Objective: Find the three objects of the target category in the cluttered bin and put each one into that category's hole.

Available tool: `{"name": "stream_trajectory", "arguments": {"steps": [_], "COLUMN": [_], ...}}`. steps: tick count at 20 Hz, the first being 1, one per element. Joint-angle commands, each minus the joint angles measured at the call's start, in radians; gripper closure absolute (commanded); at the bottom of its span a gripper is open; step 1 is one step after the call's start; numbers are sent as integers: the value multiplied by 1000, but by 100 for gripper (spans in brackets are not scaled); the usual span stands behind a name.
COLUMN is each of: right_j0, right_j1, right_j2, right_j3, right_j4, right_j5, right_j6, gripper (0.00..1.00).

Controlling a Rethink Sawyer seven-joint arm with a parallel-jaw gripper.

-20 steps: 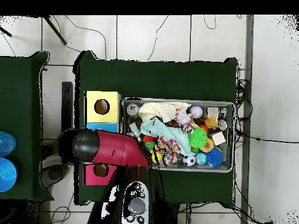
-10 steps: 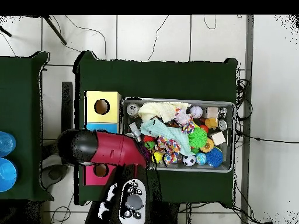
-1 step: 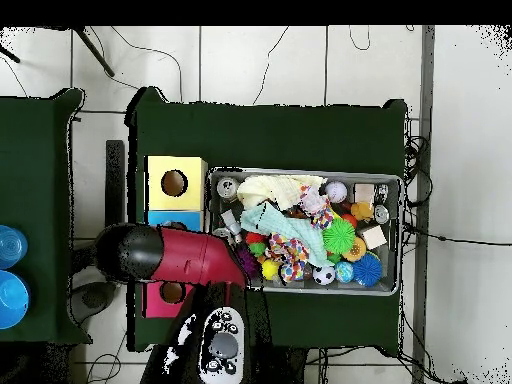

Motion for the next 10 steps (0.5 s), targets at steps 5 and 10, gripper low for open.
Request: {"name": "stream_trajectory", "arguments": {"steps": [5, 10], "right_j0": [-7, -37], "right_j1": [94, 102], "right_j2": [11, 21], "right_j3": [23, 22], "right_j4": [20, 10], "right_j5": [-79, -103], "right_j6": [229, 192], "gripper": [100, 100]}}
